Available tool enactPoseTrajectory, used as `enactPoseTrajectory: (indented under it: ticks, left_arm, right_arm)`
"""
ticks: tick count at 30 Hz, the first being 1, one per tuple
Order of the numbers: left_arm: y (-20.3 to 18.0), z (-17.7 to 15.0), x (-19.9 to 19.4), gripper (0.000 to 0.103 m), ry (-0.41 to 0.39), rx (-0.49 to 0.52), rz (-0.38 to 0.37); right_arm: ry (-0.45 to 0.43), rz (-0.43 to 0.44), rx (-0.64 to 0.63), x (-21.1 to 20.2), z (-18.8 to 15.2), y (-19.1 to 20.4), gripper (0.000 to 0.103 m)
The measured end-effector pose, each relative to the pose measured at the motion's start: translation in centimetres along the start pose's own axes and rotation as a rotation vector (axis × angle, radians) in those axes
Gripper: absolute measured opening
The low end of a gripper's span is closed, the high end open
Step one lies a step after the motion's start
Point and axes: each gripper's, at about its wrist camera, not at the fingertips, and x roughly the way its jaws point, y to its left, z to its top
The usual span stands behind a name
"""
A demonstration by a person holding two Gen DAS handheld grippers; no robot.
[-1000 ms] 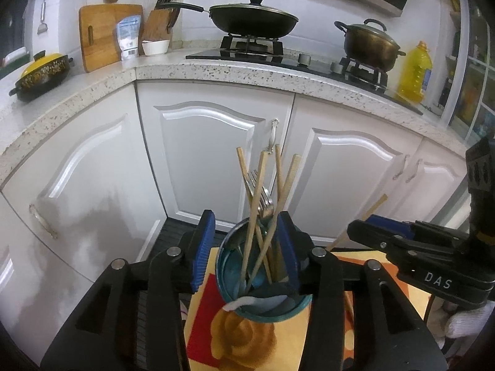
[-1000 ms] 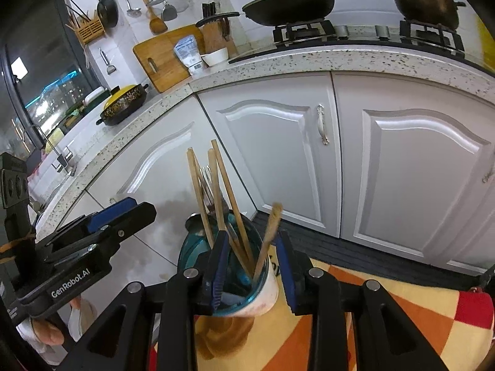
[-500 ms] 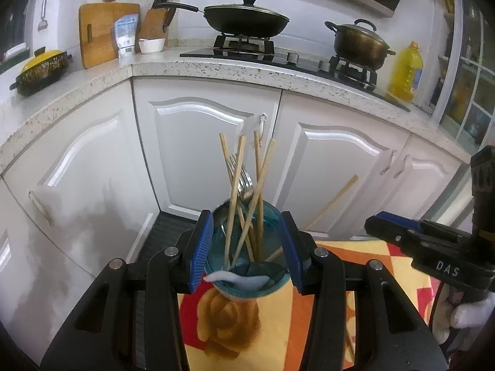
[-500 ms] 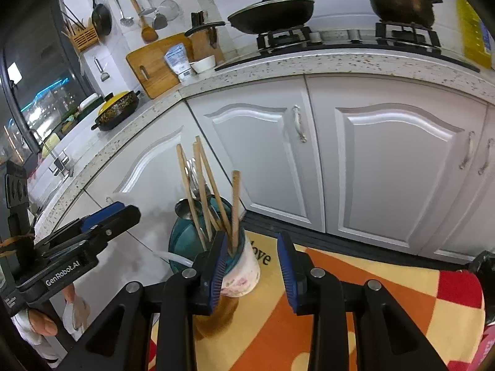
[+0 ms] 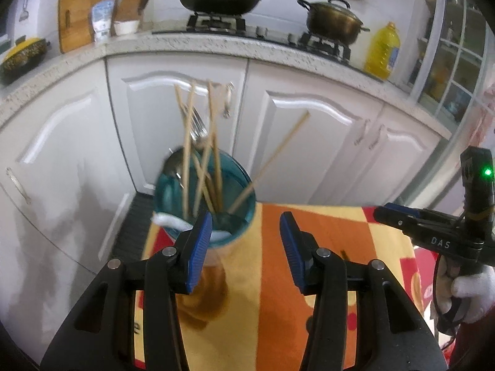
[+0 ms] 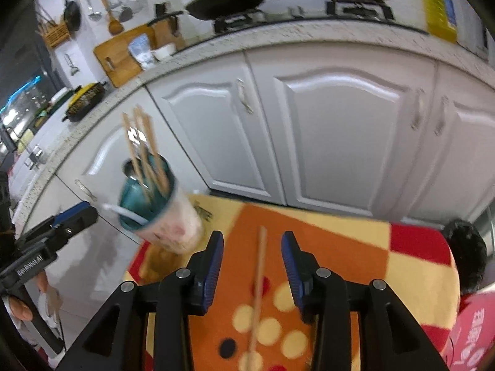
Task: Organize utensils
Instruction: 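Move both open grippers back over the chopstick and gold fork on the cloth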
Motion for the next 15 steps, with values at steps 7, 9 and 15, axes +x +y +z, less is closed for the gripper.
enactPoseTrajectory:
  ticks: [7,9,15]
  left_arm:
    - [-2.9,-2.8,3.2,0.045,0.103,0.01,-0.049]
    - [-4.0,-3.4,4.0,0.045,0.124,0.021,-0.057]
    - [-7.3,-5.8,7.9,0.045,0.219,0.062,-0.085]
  right_arm:
    - [0.115,-0.043,0.055,2.5,-4.5,-4.1,0.037]
    - [0.146,-0.06,0.042,3.5,-5.6,-4.6,0.035]
    - [0.201,-0.081,0.021,5.9,-7.8,-5.6,0.026]
